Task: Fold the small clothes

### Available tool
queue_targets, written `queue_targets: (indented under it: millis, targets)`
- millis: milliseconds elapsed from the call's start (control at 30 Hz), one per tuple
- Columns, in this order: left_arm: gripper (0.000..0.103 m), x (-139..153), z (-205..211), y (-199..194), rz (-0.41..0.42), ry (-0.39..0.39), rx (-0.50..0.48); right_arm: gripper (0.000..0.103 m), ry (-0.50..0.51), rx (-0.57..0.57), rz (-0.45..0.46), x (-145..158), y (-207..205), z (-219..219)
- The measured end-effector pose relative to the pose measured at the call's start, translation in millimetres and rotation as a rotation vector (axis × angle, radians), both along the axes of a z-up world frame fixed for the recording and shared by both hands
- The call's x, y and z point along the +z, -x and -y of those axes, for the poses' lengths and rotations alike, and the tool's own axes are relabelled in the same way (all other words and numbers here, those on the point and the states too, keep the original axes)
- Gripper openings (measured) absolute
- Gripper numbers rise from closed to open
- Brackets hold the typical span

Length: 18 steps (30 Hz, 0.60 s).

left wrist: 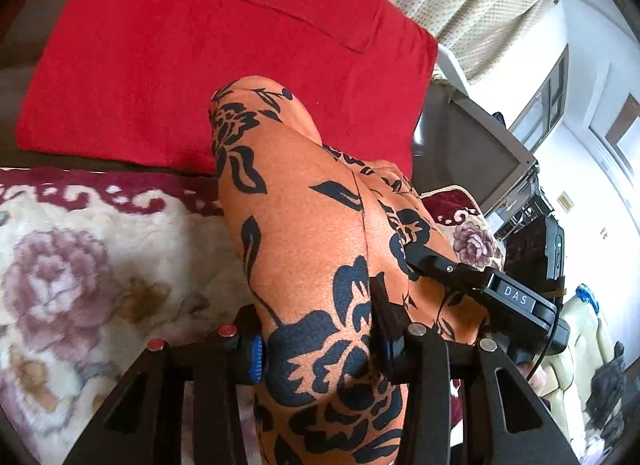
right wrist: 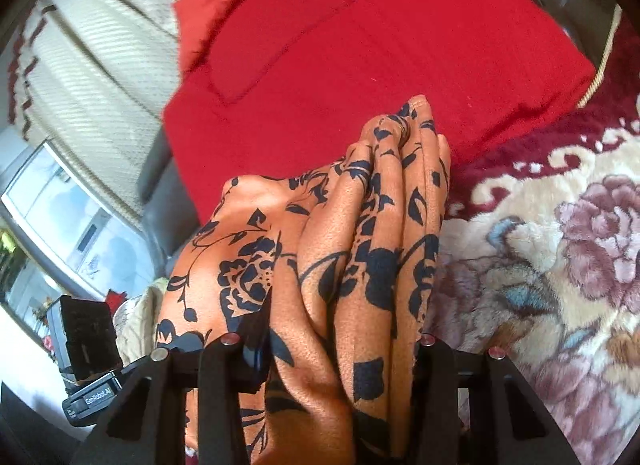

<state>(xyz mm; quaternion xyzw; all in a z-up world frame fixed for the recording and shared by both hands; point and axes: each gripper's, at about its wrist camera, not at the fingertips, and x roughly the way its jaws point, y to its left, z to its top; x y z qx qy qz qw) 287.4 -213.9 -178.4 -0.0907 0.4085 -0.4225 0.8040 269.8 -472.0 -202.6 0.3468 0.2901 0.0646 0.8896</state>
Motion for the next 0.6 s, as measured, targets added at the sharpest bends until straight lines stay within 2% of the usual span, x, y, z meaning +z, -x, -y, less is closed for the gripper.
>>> queue_targets:
  millis: [100,233,300,467,533,600]
  targets:
    - [0.044,2.8,-11.8,20.1,0.007,-0.022,0.011,0.048,0.02,0.022,0.025,4.4,11.7,-14.5]
    - [0.044,-8.4,-25.7,53.3,0.017,-0.08,0.038,0.047,0.04,0.043,0.004,-9.2,29.2,-33.0]
    - [0.044,-17.9,-42.7,63.0,-0.009,-0.097,0.049,0.047,0.022,0.056,-0.019,-17.2,36.0,-40.4]
    - [0.046,-48.6,-50.1,76.4,-0.091,-0.159,0.063,0.047,0.056,0.074,-0.109,-39.3,52.1,-67.1]
    - [0.056,-59.5,-48.3,78.2,-0.106,-0.221,0.07,0.049,0.048,0.069,-0.163,-51.2,53.2,-73.1]
    - [0.062,-60.1,-51.5,78.0,-0.115,-0.252,0.09,0.059,0.064,0.059,-0.193,-53.6,55.4,-73.6]
